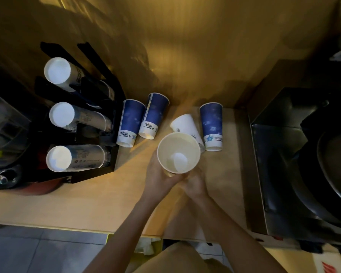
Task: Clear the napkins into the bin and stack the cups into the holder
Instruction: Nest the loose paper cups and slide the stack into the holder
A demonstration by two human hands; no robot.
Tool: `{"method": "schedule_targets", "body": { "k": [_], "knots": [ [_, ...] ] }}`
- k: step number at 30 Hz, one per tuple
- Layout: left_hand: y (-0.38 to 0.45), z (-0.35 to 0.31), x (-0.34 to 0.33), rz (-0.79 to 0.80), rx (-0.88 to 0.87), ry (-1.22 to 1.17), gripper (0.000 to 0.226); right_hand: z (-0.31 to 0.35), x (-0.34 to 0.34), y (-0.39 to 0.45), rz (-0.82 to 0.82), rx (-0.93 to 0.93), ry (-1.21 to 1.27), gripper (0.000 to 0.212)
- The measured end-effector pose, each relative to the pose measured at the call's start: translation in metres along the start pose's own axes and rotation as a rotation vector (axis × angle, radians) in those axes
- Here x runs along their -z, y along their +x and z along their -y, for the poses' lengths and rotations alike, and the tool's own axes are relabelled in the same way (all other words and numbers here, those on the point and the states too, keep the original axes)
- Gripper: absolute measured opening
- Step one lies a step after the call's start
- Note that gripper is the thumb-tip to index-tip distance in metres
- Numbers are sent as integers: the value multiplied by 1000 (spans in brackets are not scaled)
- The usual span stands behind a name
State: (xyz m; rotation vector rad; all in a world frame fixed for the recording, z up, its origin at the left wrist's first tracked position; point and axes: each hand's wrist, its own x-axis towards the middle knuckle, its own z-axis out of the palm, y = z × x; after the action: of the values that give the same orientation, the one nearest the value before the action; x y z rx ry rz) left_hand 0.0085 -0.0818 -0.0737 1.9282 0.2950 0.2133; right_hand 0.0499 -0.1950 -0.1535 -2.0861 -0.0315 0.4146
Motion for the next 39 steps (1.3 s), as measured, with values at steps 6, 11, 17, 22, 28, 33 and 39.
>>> {"method": "schedule_targets", "body": {
  "k": [6, 11, 17, 22, 28, 33, 39],
  "knots": [
    [-1, 21, -7, 130, 164, -35, 130, 8, 0, -4, -98, 193, -27, 62],
    [2, 21, -13, 4, 167, 52, 127, 7, 9, -1, 44, 166, -96, 57],
    [6, 22, -13, -34, 170, 90, 90, 32, 63, 28, 122, 142, -149, 25],
    [6, 23, -14, -27, 184, 115, 89, 82, 82, 64, 8, 240, -140, 13],
    [7, 23, -12, -2, 207, 123, 89, 102, 45, 105, 240, 66, -441, 58],
    [8, 24, -11, 6, 225, 111, 90, 90, 19, 119, 228, -13, -620, 80],
    [10, 26, -10, 5, 216, 120, 90, 104, 39, 116, 95, 169, -276, 88]
  ]
}}
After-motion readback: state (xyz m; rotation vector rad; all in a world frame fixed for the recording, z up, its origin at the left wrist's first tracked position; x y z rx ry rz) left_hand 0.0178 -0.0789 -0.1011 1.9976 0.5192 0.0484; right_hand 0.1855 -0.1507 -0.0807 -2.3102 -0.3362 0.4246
